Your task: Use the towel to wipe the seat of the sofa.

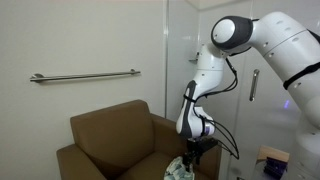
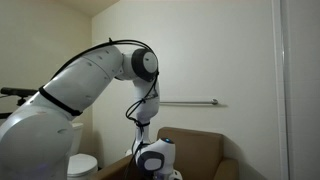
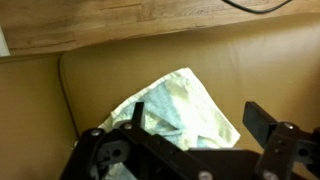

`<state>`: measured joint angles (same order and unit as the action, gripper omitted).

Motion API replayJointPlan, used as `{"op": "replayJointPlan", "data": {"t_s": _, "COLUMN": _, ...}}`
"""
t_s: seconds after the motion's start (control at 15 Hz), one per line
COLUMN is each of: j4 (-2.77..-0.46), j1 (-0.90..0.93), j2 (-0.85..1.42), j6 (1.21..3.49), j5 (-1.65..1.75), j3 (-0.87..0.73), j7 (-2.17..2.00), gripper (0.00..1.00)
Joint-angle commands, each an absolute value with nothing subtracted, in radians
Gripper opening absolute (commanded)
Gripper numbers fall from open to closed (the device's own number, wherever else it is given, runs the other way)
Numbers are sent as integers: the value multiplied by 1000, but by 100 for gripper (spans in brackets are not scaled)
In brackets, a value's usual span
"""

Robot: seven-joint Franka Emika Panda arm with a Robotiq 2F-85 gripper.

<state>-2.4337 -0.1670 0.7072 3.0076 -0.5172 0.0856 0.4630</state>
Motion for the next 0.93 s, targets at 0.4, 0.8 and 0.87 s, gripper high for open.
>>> {"op": "replayJointPlan", "data": {"t_s": 0.4, "j4": -2276, "j1": -301, "j2": 845, "j6": 3051, "j5": -265, "j3": 117, "j7": 327, "gripper": 100}}
{"op": "replayJointPlan", "data": {"t_s": 0.8, "j4": -1858, "j1": -414, "j2": 1065, "j6": 2794, "j5": -126, "j3": 144, "j7": 347, "gripper": 100}}
{"op": "replayJointPlan", "data": {"t_s": 0.87, "j4": -1789, "j1": -428, "j2": 1109, "j6": 2736, "j5": -123, "j3": 159, "j7": 365, "gripper": 100}}
